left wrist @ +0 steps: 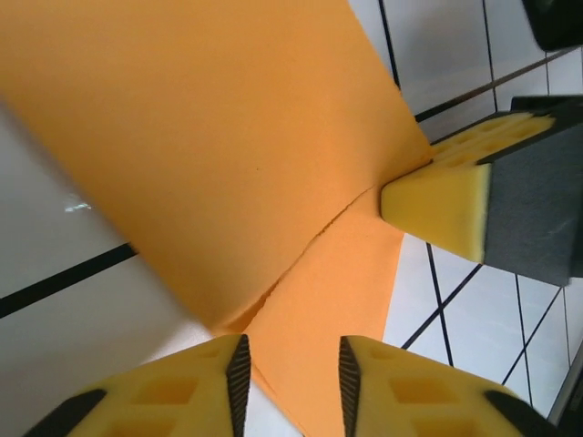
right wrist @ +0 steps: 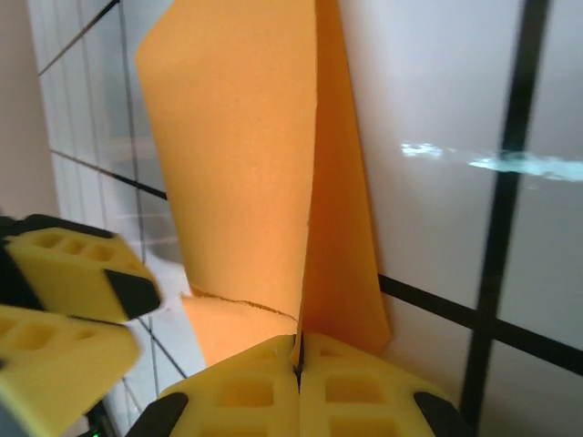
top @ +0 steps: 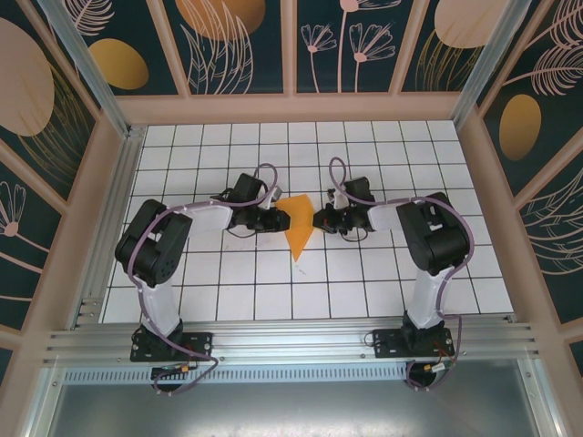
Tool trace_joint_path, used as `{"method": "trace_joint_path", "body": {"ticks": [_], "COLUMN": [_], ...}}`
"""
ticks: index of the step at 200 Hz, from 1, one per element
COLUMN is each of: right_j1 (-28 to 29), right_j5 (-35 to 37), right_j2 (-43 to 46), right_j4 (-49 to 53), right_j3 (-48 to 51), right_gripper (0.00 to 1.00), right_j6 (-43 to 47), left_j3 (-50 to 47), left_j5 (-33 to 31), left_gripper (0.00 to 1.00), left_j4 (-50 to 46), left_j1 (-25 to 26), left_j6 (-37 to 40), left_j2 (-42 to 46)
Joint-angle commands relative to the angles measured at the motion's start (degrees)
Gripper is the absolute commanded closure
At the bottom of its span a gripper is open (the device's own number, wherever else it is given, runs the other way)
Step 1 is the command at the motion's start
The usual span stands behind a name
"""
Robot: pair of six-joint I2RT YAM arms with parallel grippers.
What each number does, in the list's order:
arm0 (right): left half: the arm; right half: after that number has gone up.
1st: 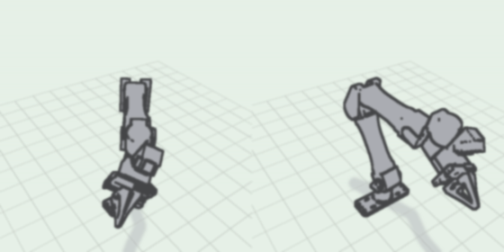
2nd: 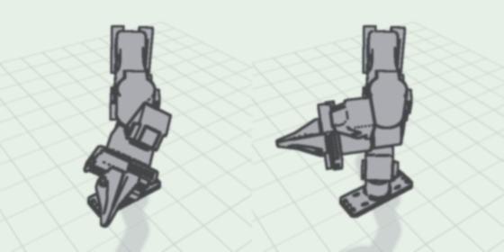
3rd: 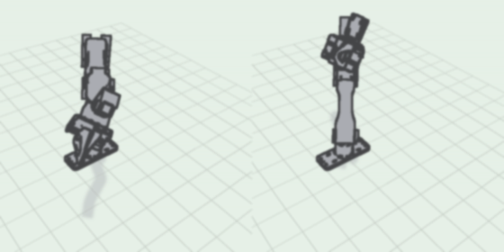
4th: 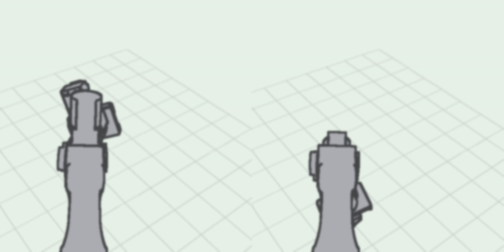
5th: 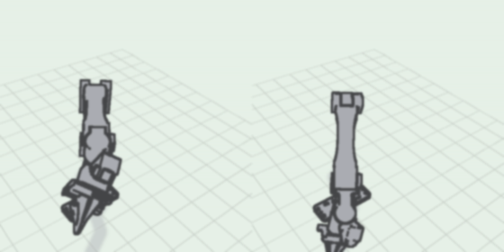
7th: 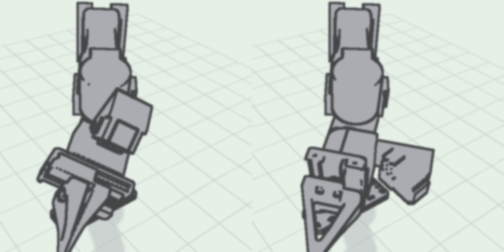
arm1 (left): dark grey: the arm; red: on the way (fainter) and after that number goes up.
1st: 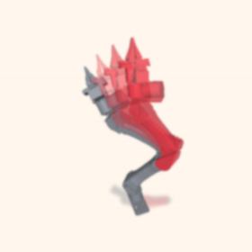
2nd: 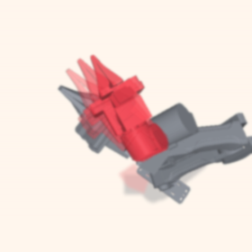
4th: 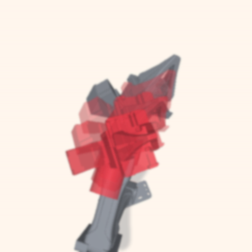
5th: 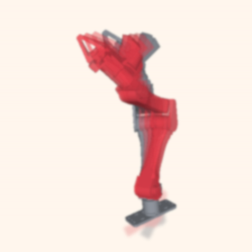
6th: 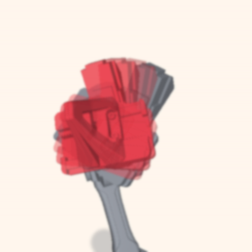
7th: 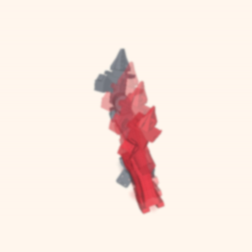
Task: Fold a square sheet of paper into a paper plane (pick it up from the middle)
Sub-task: Fourth fold the wing at the center of the table.
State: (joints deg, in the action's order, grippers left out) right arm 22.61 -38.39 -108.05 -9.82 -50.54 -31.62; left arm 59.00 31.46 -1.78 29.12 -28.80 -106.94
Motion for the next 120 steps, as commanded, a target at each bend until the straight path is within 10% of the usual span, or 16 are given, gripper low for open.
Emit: {"method": "trace_joint_path", "body": {"ticks": [1,66,120], "right_j1": [1.77,8.09,8.41], "right_j5": [10.23,27.61,28.82], "right_j2": [6.27,16.17,15.63], "right_j4": [2.57,11.15,14.78], "right_j3": [1.75,5.45,4.05], "right_gripper": [0.94,0.95,0.95], "right_j6": [-3.96,-17.41,-17.84], "left_j3": [-2.75,-14.52,-11.23], "left_j5": [-4.47,-10.90,-9.00], "left_gripper": [0.62,0.77,0.88], "left_j4": [3.81,25.51,24.70], "left_j1": [-0.32,8.25,8.75], "left_j6": [-5.75,-21.85,-22.90], "left_j2": [6.92,10.82,2.16]}}
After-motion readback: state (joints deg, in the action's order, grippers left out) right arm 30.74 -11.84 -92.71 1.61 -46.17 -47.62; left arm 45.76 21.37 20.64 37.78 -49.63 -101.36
